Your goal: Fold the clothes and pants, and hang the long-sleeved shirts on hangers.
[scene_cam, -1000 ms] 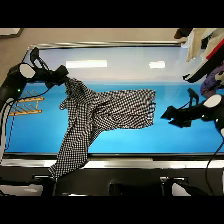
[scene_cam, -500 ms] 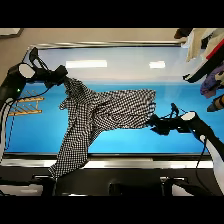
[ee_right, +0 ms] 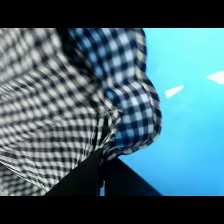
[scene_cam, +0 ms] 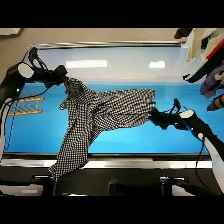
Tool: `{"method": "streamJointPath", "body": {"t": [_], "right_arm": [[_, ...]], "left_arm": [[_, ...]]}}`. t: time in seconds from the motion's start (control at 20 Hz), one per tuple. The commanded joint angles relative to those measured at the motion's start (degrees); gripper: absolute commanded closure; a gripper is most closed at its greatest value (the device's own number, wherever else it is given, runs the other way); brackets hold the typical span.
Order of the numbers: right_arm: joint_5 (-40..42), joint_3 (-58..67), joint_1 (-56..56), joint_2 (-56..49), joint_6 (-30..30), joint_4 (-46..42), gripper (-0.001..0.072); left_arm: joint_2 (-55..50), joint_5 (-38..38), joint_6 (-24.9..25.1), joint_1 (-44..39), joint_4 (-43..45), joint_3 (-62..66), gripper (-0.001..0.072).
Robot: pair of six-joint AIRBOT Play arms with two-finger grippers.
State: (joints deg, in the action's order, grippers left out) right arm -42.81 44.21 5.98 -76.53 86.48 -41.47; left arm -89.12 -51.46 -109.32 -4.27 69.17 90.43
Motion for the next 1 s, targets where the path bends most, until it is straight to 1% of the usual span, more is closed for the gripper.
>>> {"method": "streamJointPath", "body": {"t": [0.0, 0.15, 0.3, 0.35, 0.45, 0.55, 0.65, 0.7, 0.8, 0.85, 0.9, 0.95], "right_arm": [[-5.1, 12.0, 5.5, 0.0, 7.1, -8.2, 0.0685], [-8.6, 30.8, 12.9, -0.1, 12.8, -17.8, 0.0685], [-8.8, 45.0, 14.9, -1.1, 15.6, -23.0, 0.0685], [-9.2, 48.4, 14.8, -2.4, 16.1, -23.2, 0.0685], [-9.9, 51.9, 13.9, -5.3, 16.7, -21.8, 0.0685], [-10.5, 52.1, 12.8, -8.4, 16.8, -20.3, 0.0684], [-13.9, 52.1, 10.8, -11.9, 16.5, -20.3, 0.0675], [-15.9, 52.1, 9.7, -13.6, 15.2, -20.3, 0.0606], [-21.3, 52.1, 8.5, -15.7, 11.5, -20.3, 0.0498], [-24.4, 52.1, 8.5, -15.8, 8.5, -20.5, 0.027], [-27.5, 52.1, 9.2, -15.2, 5.7, -20.6, 0.0132], [-30.9, 52.1, 10.4, -14.4, 3.0, -20.7, 0.0131]], "left_arm": [[1.5, 0.0, 0.0, 1.4, 0.0, 1.0, 0.0685], [4.3, -0.1, 0.0, 3.0, 0.0, 1.5, 0.0686], [6.0, -1.1, -0.2, 2.7, -1.3, 1.5, 0.0686], [6.0, -1.6, -0.2, 2.2, -2.1, 1.5, 0.0686], [5.8, -1.6, -0.2, 0.4, -3.2, 1.1, 0.0686], [5.3, -1.4, -0.2, -1.6, -3.2, 0.5, 0.0686], [4.3, -1.4, -0.4, -3.2, -3.2, 0.0, 0.0686], [3.6, -1.4, -0.9, -3.8, -3.2, 0.0, 0.0686], [2.3, -1.4, -1.3, -4.3, -3.2, 0.0, 0.0686], [1.9, -1.4, -1.3, -4.3, -3.2, 0.0, 0.0685], [1.7, -1.4, -1.3, -4.3, -3.2, 0.0, 0.0686], [1.7, -1.4, -1.2, -4.1, -3.1, 0.0, 0.0686]]}}
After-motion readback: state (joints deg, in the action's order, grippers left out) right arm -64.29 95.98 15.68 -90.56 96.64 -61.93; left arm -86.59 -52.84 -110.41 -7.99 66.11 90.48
